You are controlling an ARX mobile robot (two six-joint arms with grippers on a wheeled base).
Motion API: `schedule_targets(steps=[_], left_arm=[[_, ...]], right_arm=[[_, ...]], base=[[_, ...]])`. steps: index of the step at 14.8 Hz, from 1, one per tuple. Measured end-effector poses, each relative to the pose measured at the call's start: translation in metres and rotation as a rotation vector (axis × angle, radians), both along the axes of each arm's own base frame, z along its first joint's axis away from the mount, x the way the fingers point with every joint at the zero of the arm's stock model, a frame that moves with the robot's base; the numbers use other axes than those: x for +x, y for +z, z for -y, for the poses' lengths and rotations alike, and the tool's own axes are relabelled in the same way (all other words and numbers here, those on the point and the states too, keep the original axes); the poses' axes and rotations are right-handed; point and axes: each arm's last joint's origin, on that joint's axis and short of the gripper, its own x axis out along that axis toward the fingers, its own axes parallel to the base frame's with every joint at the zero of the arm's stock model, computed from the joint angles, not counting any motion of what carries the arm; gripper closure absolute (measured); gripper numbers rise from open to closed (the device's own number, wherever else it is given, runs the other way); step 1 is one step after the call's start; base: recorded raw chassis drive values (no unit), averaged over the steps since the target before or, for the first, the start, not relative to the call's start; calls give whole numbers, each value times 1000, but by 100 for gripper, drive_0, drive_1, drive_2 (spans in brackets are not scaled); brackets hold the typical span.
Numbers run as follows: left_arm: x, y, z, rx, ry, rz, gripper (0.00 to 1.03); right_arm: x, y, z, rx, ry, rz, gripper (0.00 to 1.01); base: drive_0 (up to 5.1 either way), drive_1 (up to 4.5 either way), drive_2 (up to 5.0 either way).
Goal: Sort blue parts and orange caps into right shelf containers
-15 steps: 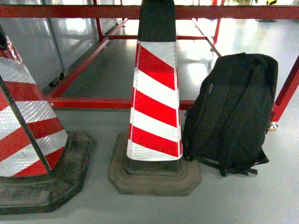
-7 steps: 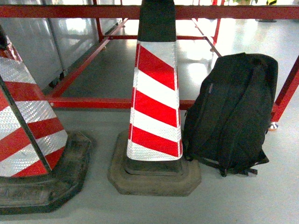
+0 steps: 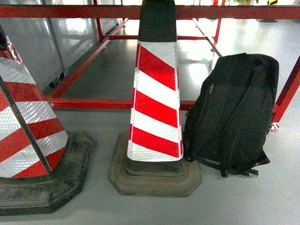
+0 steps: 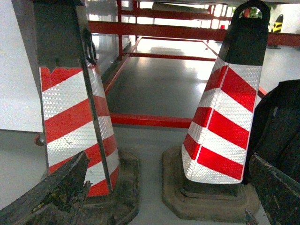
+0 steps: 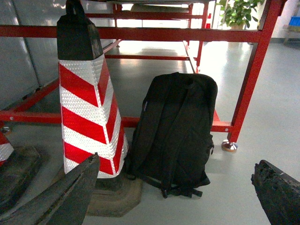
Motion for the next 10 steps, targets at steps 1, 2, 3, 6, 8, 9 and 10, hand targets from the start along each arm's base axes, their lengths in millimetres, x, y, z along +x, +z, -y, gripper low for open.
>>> schedule_targets(steps=[1, 2, 3, 6, 8, 9, 10], left_arm=[[0, 0, 0, 0, 0, 0, 5], [0, 0, 0, 0, 0, 0, 5], [0, 0, 0, 0, 0, 0, 5], [0, 0, 0, 0, 0, 0, 5], [0, 0, 0, 0, 0, 0, 5], [0, 0, 0, 0, 0, 0, 5], [0, 0, 0, 0, 0, 0, 5]], right_arm=[[0, 0, 0, 0, 0, 0, 3], [0, 0, 0, 0, 0, 0, 3], [0, 0, 0, 0, 0, 0, 3], [0, 0, 0, 0, 0, 0, 3], [0, 0, 0, 0, 0, 0, 3], [0, 0, 0, 0, 0, 0, 3], [0, 0, 0, 0, 0, 0, 3]], base=[[0, 0, 0], [0, 0, 0], [0, 0, 0], [0, 0, 0], [0, 0, 0], [0, 0, 0], [0, 0, 0]])
